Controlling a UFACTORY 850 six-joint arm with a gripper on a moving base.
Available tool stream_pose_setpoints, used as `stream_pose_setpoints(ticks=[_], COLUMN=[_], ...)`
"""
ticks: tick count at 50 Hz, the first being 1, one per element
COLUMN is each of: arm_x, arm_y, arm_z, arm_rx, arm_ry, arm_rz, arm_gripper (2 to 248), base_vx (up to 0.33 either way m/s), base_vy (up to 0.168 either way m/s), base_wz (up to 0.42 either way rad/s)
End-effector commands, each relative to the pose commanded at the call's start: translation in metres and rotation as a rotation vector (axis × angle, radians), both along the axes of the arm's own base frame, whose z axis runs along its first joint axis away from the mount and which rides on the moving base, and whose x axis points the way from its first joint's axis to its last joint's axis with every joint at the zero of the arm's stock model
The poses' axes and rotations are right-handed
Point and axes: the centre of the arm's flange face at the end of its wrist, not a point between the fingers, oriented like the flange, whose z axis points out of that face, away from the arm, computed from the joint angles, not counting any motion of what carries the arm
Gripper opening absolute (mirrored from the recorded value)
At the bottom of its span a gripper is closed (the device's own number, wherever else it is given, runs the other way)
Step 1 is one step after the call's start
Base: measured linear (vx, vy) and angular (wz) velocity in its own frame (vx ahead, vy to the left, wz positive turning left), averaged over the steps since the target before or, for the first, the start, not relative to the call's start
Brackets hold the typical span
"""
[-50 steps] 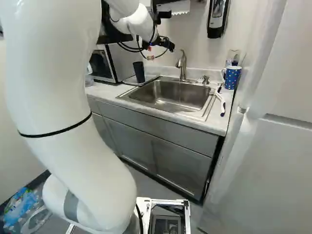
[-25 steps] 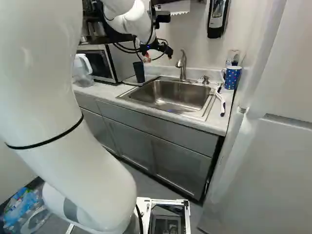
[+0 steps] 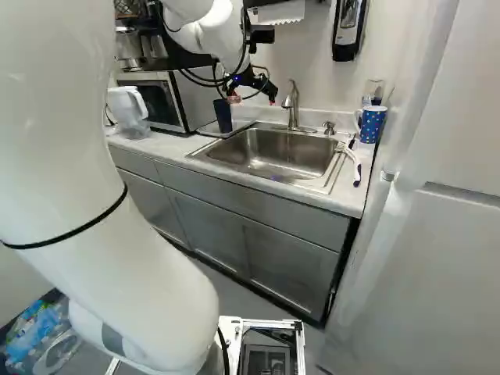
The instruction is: Rinse the cup and place it in the tray
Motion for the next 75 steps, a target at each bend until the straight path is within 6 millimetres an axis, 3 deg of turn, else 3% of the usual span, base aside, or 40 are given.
stream_pose_setpoints(ticks=[40,75], arm_x=[-0.033,-0.034], arm_y=[-0.033,-0.033], arm_z=[-0.003,-0.003], arm_rx=[0.009,0.009], arm_ry=[0.036,0.036], arm_rz=[-0.074,-0.074], arm_gripper=[247,247], base_vx=[0.000,0.000], base_vy=[0.000,0.000], base_wz=[0.000,0.000])
